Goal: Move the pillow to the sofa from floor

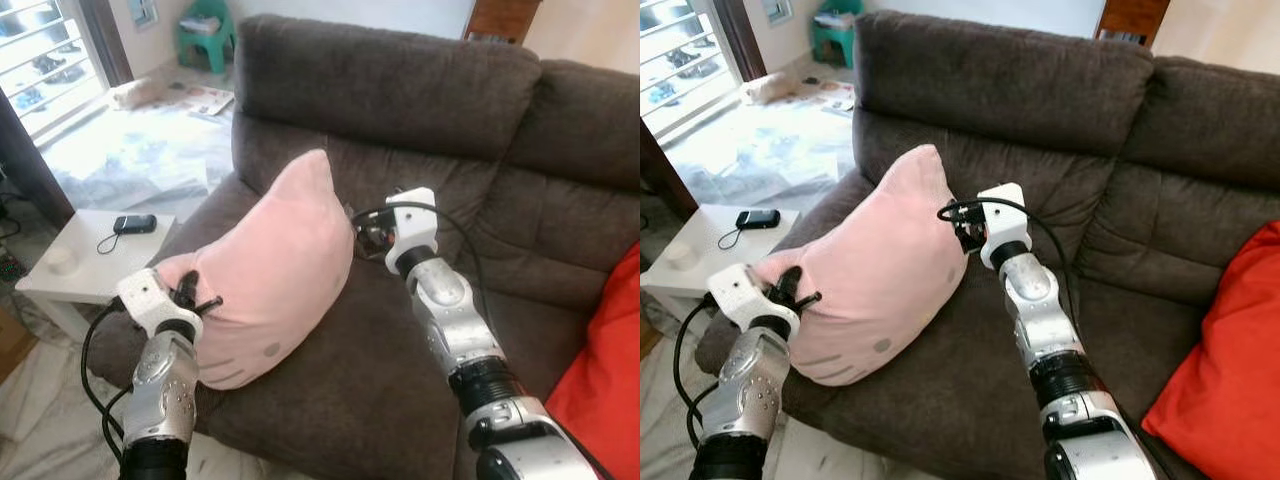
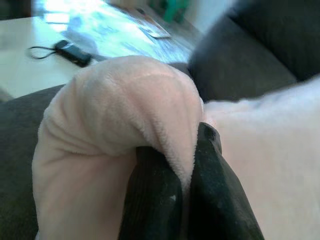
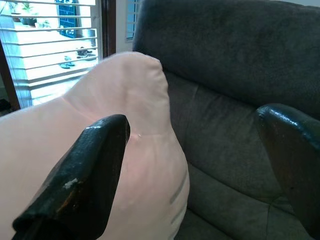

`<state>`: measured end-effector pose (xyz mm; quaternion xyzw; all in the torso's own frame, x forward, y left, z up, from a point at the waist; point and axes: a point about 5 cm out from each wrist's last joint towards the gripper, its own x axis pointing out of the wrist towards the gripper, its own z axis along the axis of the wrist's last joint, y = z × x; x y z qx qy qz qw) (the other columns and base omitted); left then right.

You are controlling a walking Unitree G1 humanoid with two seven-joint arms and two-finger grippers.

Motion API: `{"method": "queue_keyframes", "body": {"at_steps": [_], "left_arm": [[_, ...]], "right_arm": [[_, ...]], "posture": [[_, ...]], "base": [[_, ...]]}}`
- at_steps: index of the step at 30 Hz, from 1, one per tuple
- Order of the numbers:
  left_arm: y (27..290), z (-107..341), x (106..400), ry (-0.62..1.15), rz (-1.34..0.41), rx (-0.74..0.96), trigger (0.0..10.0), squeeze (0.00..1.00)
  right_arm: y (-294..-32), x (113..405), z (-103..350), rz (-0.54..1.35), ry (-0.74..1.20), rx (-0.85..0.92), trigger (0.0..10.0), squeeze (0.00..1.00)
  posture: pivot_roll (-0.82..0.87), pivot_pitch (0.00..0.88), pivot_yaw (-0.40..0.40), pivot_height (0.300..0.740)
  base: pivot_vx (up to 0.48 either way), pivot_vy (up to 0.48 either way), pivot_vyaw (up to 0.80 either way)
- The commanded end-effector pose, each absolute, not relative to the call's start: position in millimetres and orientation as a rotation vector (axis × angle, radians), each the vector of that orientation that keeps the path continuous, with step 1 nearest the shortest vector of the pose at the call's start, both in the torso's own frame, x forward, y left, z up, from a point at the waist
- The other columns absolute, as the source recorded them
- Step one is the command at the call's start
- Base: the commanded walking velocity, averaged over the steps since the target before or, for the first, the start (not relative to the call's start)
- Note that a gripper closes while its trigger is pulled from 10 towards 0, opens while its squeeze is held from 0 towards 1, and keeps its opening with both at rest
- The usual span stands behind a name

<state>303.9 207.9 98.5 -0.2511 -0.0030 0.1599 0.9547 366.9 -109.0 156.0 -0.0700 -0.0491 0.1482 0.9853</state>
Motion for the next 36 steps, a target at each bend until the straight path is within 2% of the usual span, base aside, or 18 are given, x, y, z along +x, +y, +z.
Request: {"method": "queue_keyframes", "body": {"at_steps": [1, 8, 11, 15, 17, 20, 33, 34, 35, 36], "left_arm": [[235.5, 98.5, 292.4, -0.058, 0.505, -0.542, 10.0, 0.0], [240.2, 90.3, 287.4, -0.036, 0.579, -0.591, 10.0, 0.0], [235.0, 89.0, 291.3, -0.012, 0.546, -0.588, 10.0, 0.0], [209.9, 92.4, 305.1, 0.035, 0.313, -0.531, 10.0, 0.0], [194.8, 96.9, 309.9, 0.049, 0.167, -0.415, 10.0, 0.0], [182.6, 99.3, 313.0, 0.065, 0.063, -0.341, 10.0, 0.0], [187.6, 106.3, 310.5, 0.008, 0.073, -0.294, 10.0, 0.0], [186.5, 106.1, 310.1, 0.007, 0.071, -0.297, 10.0, 0.2], [184.9, 106.4, 310.1, 0.0, 0.076, -0.304, 10.0, 1.0], [184.9, 106.4, 310.1, 0.0, 0.076, -0.304, 10.0, 1.0]], "right_arm": [[-108.5, 366.2, 159.3, 0.301, -0.11, -0.141, 10.0, 0.0], [-108.9, 365.3, 158.7, 0.301, -0.109, -0.143, 10.0, 0.0], [-108.6, 365.2, 158.6, 0.301, -0.109, -0.143, 10.0, 0.0], [-108.2, 365.5, 159.8, 0.3, -0.111, -0.144, 10.0, 0.0], [-109.3, 366.0, 160.8, 0.296, -0.113, -0.144, 10.0, 0.0], [-110.3, 366.3, 161.5, 0.29, -0.114, -0.143, 10.0, 0.0], [-109.9, 366.0, 160.4, 0.285, -0.11, -0.137, 10.0, 0.0], [-109.8, 366.1, 160.6, 0.284, -0.111, -0.136, 10.0, 0.0], [-110.3, 365.8, 160.6, 0.283, -0.112, -0.137, 10.0, 0.0], [-110.3, 365.8, 160.6, 0.283, -0.112, -0.137, 10.0, 0.0]], "posture": [[0.03, 0.04, -0.058, 0.74], [0.03, 0.031, -0.057, 0.74], [0.03, 0.031, -0.058, 0.74], [0.02, 0.036, -0.061, 0.74], [0.02, 0.039, -0.062, 0.74], [0.02, 0.048, -0.062, 0.74], [0.02, 0.063, -0.058, 0.74], [0.02, 0.062, -0.057, 0.74], [0.02, 0.055, -0.058, 0.74], [0.02, 0.055, -0.058, 0.74]], "base": [[0.0, 0.0, 0.0], [0.0, 0.0, 0.0], [0.0, 0.0, 0.0], [0.0, 0.0, 0.0], [0.0, 0.0, 0.0], [0.0, 0.0, 0.0], [0.0, 0.0, 0.0], [0.0, 0.0, 0.0], [0.0, 0.0, 0.0], [0.0, 0.0, 0.0]]}}
